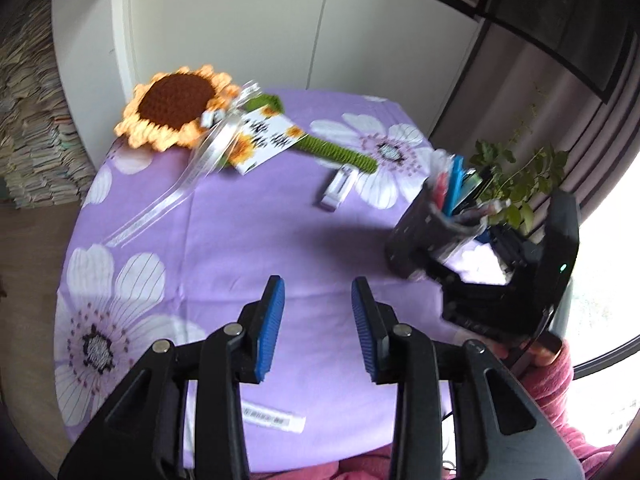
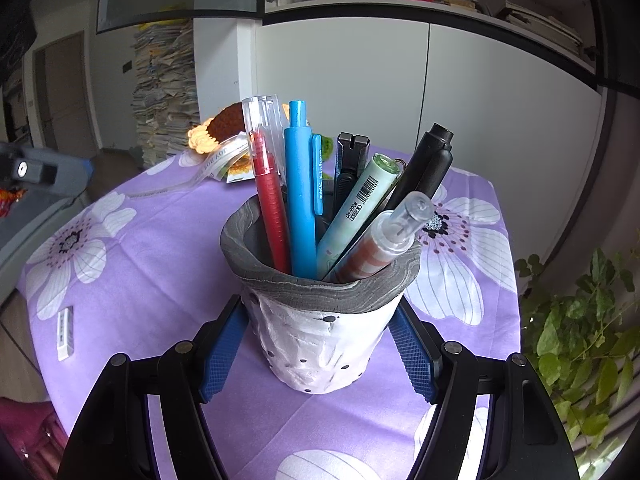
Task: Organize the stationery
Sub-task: 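Open the left tool and close it on the white correction tape, then lift the correction tape with the left tool into the cup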
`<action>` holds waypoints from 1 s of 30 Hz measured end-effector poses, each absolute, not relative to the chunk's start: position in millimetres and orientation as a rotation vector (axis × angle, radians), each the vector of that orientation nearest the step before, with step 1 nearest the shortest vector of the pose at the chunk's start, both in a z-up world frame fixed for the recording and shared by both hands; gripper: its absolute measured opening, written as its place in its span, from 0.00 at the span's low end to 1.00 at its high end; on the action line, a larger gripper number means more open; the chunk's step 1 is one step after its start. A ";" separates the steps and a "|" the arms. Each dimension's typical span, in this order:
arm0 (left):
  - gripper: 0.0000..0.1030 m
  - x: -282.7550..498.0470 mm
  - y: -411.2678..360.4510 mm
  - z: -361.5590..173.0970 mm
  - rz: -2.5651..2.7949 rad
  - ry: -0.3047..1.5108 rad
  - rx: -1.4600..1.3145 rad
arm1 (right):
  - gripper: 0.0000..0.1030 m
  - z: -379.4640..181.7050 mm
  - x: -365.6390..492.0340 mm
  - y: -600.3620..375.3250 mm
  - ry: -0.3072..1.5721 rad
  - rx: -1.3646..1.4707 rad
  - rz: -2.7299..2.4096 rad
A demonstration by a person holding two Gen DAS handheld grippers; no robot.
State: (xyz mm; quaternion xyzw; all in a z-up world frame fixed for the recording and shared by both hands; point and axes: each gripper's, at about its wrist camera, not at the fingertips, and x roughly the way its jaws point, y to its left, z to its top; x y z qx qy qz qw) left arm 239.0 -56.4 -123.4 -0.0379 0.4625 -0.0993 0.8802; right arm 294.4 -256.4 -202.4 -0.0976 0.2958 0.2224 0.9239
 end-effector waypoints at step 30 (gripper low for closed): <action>0.14 252.4 -42.6 -209.9 0.003 1.368 -0.182 | 0.71 -202.1 294.0 -256.2 0.607 -0.199 0.456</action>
